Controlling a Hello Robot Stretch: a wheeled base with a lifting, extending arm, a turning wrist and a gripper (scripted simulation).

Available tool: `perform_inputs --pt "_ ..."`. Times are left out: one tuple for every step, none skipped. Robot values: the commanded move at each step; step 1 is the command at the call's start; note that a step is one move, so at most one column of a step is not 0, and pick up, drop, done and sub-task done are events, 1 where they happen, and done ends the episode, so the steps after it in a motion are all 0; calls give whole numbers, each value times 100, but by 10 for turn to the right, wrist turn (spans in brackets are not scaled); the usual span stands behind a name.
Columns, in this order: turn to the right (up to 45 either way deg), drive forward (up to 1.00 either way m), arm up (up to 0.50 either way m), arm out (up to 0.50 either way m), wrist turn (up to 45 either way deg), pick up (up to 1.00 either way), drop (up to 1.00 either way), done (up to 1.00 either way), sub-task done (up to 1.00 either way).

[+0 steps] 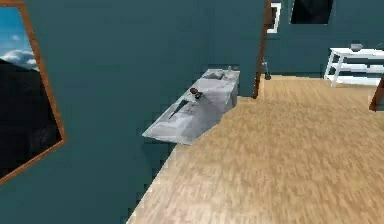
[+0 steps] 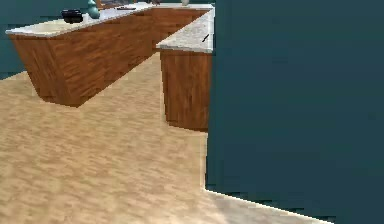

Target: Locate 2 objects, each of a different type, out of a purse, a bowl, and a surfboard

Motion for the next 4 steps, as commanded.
perform_inputs --pt "330 0 0 0 0 0 0 0 0" --pt "0 90 0 0 0 0 0 0 0" --pt "-30 0 0 0 0 0 0 0 0" --pt "0 100 0 0 0 0 0 0 0"
